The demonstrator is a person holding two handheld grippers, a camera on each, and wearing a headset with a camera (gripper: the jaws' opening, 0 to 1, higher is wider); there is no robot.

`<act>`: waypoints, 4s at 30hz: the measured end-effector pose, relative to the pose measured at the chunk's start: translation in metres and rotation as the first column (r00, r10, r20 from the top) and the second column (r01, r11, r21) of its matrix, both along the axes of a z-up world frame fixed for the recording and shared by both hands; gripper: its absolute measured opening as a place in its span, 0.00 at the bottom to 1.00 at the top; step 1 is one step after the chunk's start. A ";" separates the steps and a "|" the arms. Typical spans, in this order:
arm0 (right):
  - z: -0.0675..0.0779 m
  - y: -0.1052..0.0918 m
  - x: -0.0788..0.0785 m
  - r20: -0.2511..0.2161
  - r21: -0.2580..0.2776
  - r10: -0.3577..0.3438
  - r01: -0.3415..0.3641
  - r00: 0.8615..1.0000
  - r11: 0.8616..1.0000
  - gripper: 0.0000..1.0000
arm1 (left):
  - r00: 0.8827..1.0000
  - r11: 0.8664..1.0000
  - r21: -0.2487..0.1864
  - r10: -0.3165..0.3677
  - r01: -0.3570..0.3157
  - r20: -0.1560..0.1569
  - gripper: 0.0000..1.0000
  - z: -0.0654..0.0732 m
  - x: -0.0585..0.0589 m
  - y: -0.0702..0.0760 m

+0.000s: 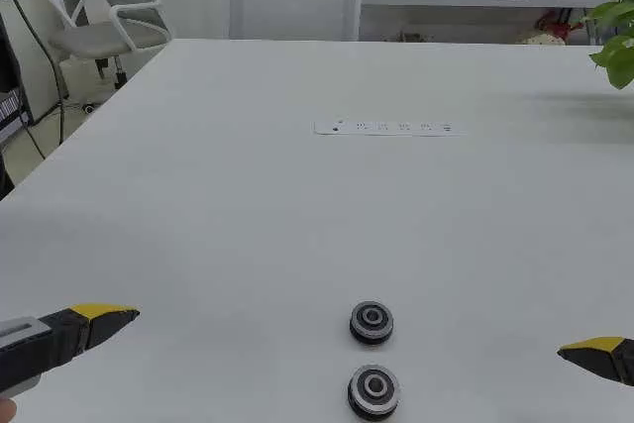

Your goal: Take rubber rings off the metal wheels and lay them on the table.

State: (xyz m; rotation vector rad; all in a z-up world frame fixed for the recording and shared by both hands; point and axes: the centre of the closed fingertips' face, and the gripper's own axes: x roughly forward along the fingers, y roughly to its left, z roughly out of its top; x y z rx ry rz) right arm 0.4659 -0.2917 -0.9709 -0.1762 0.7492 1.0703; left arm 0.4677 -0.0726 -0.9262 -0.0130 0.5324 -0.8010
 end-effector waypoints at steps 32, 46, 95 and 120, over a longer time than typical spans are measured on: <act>0.002 0.001 0.001 0.016 -0.004 -0.006 0.006 1.000 1.000 0.99 | 0.999 0.995 0.099 -0.034 0.032 0.021 0.95 -0.006 -0.003 0.005; 0.003 -0.002 0.003 0.025 -0.004 -0.030 0.031 0.999 1.000 0.95 | 0.998 0.992 0.114 -0.059 0.056 0.027 0.94 -0.007 -0.005 0.004; 0.038 0.014 0.024 0.128 0.036 -0.006 0.002 0.992 0.999 0.93 | 0.950 0.954 0.186 -0.268 0.237 0.161 0.89 0.044 0.031 -0.047; 0.053 0.083 0.066 0.233 0.047 0.139 -0.154 0.963 0.987 0.81 | 0.893 0.909 0.190 -0.405 0.371 0.197 0.76 0.027 0.077 -0.120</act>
